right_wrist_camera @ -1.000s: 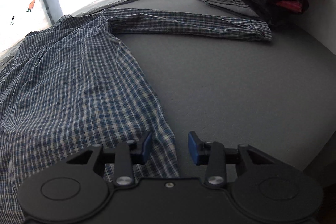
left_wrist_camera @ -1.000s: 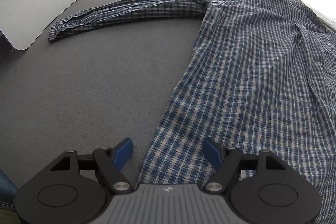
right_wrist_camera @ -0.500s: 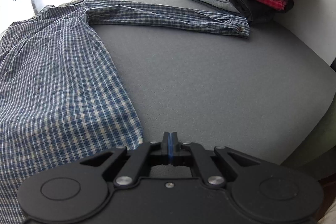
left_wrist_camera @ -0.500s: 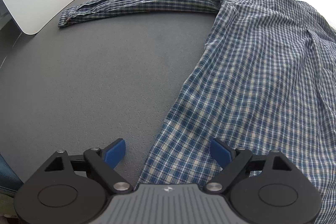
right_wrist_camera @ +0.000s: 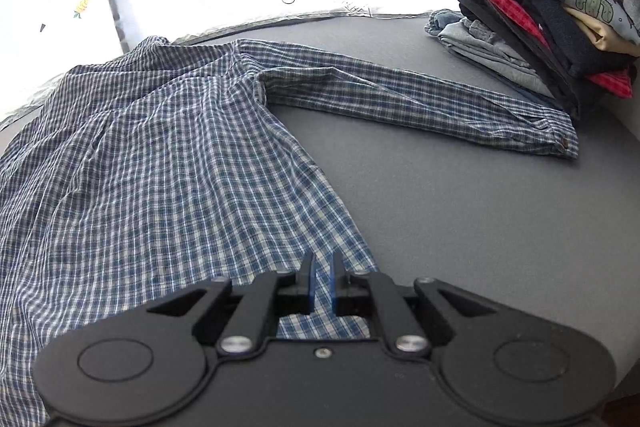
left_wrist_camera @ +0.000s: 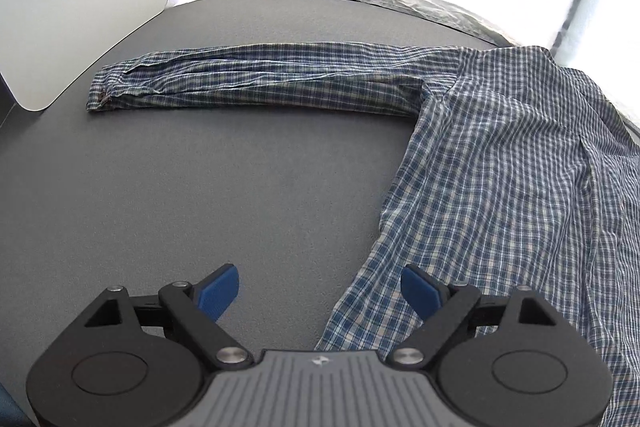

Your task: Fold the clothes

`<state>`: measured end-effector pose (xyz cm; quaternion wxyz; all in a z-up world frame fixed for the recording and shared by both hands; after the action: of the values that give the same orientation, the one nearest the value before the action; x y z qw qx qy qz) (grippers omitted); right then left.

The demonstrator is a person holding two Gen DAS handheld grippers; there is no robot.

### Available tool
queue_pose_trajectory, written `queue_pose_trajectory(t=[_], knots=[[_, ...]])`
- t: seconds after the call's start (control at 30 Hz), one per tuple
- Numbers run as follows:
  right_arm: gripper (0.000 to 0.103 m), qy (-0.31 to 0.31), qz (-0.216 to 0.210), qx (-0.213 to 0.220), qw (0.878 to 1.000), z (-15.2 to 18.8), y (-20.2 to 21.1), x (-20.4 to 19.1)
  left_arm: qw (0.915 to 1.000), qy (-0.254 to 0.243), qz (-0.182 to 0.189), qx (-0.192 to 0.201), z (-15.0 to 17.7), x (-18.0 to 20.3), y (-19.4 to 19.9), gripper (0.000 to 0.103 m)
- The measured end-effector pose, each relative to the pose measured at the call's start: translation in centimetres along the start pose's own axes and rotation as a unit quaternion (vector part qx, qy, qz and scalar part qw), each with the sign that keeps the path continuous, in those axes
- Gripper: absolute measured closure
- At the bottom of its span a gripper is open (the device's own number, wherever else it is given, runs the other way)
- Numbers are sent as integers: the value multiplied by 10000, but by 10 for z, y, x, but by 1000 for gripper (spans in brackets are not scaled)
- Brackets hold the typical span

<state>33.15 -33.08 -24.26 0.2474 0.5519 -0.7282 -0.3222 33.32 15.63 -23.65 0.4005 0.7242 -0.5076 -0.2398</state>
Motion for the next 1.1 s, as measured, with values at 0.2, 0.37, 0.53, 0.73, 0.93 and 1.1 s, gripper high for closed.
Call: queue_pose_trajectory(t=[0.2,0.37,0.53,0.73,0.93,1.1], knots=[[83,382,-374,218,9983,-61,-37,-55,9961,-710,366,384,-73,70,-32,14],[77,569,-692,359,9953,-126,-85,-103,9928,-917,531,557,-129,134,-73,14],[67,798,-1166,450,9889,-186,-139,-150,9864,-1171,943,664,-187,197,-115,14],[63,1202,-1831,793,9725,-236,-194,-220,9747,-1431,1523,791,-236,271,-165,14],[98,1438,-1898,470,9701,-242,-249,-247,9703,-1646,1727,410,-234,312,-212,38],[100,1019,-2186,480,9693,-258,-269,-261,9725,-1370,1774,633,-230,312,-224,92]])
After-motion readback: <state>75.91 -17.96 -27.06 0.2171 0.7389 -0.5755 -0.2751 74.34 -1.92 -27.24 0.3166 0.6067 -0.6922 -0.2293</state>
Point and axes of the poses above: each gripper's, at about its wrist camera, not at the fingertips, and y roughly against the way its jaws point, x to its right, z to its underside, the point moved 6 cm from there along -y, roughly the way its jaws point, and after that the axes turned 2 degrees about z, right-handed, at the moved point
